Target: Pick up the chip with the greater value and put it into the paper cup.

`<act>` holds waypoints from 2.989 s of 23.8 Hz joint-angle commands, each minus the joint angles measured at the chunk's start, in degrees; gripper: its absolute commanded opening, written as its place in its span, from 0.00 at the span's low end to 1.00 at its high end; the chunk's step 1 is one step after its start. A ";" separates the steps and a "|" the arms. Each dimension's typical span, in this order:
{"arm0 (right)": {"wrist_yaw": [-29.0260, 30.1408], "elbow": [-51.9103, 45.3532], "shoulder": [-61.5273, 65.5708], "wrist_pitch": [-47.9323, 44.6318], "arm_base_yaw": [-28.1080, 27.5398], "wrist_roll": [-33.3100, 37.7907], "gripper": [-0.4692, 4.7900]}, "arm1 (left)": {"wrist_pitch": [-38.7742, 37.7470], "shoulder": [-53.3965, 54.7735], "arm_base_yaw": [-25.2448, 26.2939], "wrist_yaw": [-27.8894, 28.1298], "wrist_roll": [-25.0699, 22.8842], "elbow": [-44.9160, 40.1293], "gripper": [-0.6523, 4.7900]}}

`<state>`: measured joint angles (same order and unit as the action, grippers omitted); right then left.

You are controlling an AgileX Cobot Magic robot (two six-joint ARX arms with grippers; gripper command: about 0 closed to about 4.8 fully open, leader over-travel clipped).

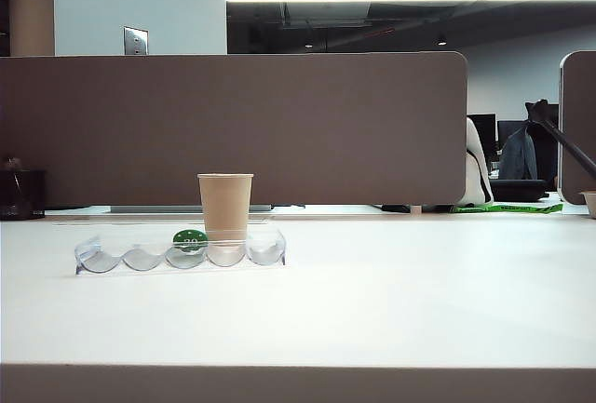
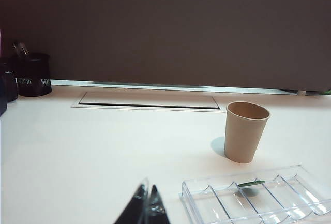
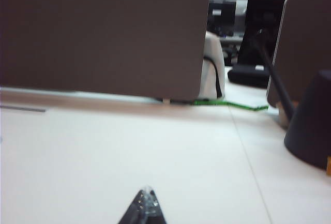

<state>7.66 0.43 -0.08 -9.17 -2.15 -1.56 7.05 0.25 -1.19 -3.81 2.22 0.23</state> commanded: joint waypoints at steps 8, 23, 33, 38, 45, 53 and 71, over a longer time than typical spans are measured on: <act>-3.91 -0.04 -0.04 -1.81 -0.02 -0.96 0.09 | 0.63 0.04 -0.02 0.22 -3.78 0.20 0.11; -1.33 -0.04 -0.04 3.06 0.00 -3.48 0.09 | 0.74 0.04 -0.02 3.82 -3.74 0.20 0.11; -2.62 -0.04 -0.04 6.16 -0.02 -3.43 0.09 | 0.76 0.04 -0.02 3.61 -5.66 0.20 0.11; -2.54 -0.04 -0.04 6.05 0.00 -3.37 0.09 | 0.72 0.04 -0.02 3.63 -4.98 0.20 0.11; -2.60 -0.04 -0.04 6.40 -0.02 -3.37 0.09 | -0.61 0.04 -0.02 3.63 -4.98 0.20 0.11; -2.60 -0.04 -0.04 6.40 -0.02 -3.37 0.09 | -0.76 0.04 -0.02 3.63 -5.01 0.20 0.11; -2.60 -0.04 -0.04 6.40 -0.02 -3.37 0.09 | -0.76 0.04 -0.02 3.63 -4.98 0.20 0.11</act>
<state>5.34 0.43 -0.08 -2.07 -2.15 -4.99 5.96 0.27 -1.19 0.03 -2.96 0.23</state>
